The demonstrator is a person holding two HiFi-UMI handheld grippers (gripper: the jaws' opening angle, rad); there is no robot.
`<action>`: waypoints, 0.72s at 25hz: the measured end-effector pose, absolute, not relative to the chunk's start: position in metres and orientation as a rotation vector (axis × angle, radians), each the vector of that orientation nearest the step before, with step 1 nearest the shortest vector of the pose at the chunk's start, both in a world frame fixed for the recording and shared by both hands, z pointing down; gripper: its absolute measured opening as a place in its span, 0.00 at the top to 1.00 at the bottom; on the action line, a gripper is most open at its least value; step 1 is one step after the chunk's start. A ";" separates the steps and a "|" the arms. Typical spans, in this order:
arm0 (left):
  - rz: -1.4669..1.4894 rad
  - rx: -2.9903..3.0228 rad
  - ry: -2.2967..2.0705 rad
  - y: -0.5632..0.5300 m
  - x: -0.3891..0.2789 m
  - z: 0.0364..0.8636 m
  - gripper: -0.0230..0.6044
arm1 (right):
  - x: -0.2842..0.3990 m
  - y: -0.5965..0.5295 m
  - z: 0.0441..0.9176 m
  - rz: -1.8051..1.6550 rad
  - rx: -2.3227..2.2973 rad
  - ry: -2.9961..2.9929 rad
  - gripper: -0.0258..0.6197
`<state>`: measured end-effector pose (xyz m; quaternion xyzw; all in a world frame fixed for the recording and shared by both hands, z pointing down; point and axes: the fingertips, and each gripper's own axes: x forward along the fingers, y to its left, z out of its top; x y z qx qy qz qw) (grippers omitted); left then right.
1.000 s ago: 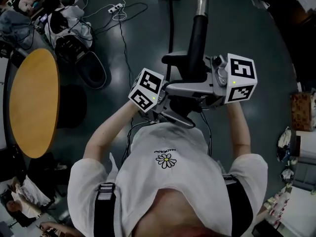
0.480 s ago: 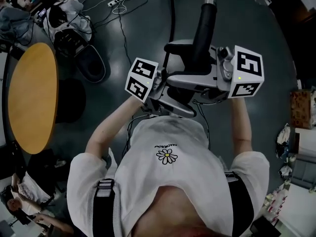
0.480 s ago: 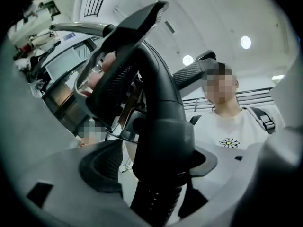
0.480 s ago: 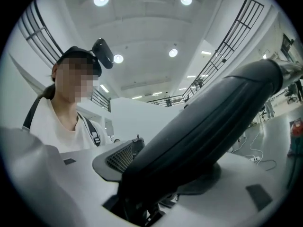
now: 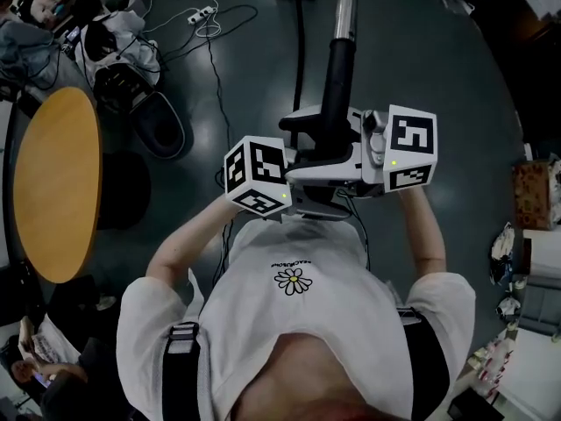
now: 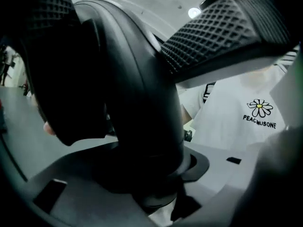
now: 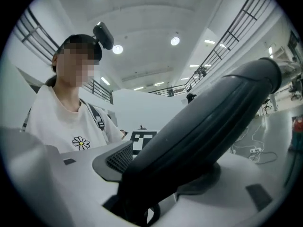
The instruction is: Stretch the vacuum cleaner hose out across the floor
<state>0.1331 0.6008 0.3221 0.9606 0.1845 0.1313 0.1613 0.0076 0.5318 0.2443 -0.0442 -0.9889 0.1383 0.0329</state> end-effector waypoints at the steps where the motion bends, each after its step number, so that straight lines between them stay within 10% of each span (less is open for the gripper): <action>1: 0.379 2.714 0.548 0.607 0.134 0.327 0.61 | 0.009 0.534 0.251 0.487 -0.159 -3.038 0.53; 18: 0.307 2.543 0.644 0.613 0.135 0.340 0.61 | 0.018 0.527 0.274 0.760 -0.260 -3.005 0.53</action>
